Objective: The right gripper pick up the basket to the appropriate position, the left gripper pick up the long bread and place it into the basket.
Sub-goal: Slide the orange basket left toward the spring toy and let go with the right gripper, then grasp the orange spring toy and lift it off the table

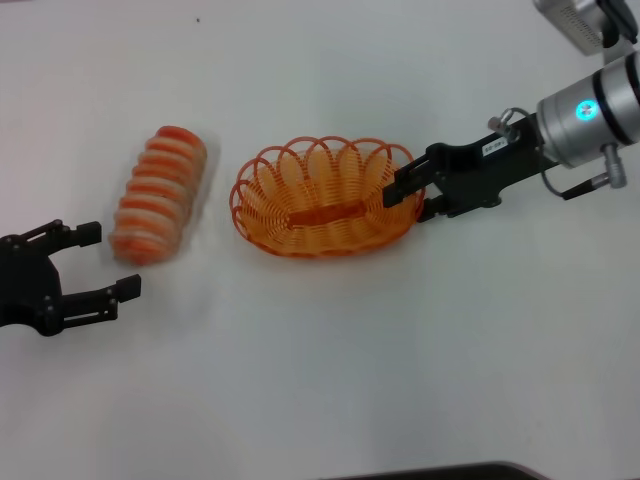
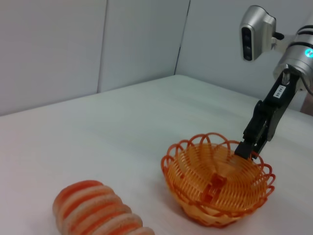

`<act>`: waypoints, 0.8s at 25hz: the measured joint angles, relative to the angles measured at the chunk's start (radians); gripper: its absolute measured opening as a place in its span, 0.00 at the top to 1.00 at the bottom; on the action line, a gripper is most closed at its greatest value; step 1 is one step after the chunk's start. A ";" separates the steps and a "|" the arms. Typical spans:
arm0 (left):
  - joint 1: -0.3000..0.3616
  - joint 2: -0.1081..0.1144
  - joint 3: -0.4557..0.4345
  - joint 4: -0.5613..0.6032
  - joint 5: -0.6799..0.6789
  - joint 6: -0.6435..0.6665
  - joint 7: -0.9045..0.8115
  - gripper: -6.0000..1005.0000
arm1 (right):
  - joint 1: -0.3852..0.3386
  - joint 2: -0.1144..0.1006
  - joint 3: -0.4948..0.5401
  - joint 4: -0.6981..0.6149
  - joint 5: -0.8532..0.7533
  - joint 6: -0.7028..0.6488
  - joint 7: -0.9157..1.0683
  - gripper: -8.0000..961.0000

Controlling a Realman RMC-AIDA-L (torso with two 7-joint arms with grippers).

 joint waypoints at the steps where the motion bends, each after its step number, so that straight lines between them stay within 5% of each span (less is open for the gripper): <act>1: 0.000 -0.001 0.000 -0.001 -0.005 0.000 -0.001 0.10 | -0.008 -0.003 0.005 -0.013 0.001 -0.004 -0.001 0.67; 8: 0.005 -0.001 -0.035 -0.003 -0.028 0.029 -0.004 0.10 | -0.088 -0.062 0.058 -0.164 0.121 -0.047 -0.117 0.36; 11: 0.003 -0.001 -0.060 -0.005 -0.029 0.037 -0.005 0.10 | -0.129 -0.085 0.076 -0.214 0.223 -0.073 -0.284 0.15; 14: 0.001 -0.001 -0.075 -0.007 -0.030 0.043 -0.006 0.10 | -0.139 -0.104 0.073 -0.218 0.286 -0.136 -0.496 0.06; 17: 0.001 -0.001 -0.076 -0.007 -0.030 0.044 -0.014 0.10 | -0.134 -0.107 0.043 -0.232 0.253 -0.213 -0.683 0.00; 20: 0.000 -0.001 -0.076 -0.013 -0.030 0.044 -0.020 0.10 | -0.135 -0.089 0.012 -0.277 0.164 -0.241 -0.821 0.00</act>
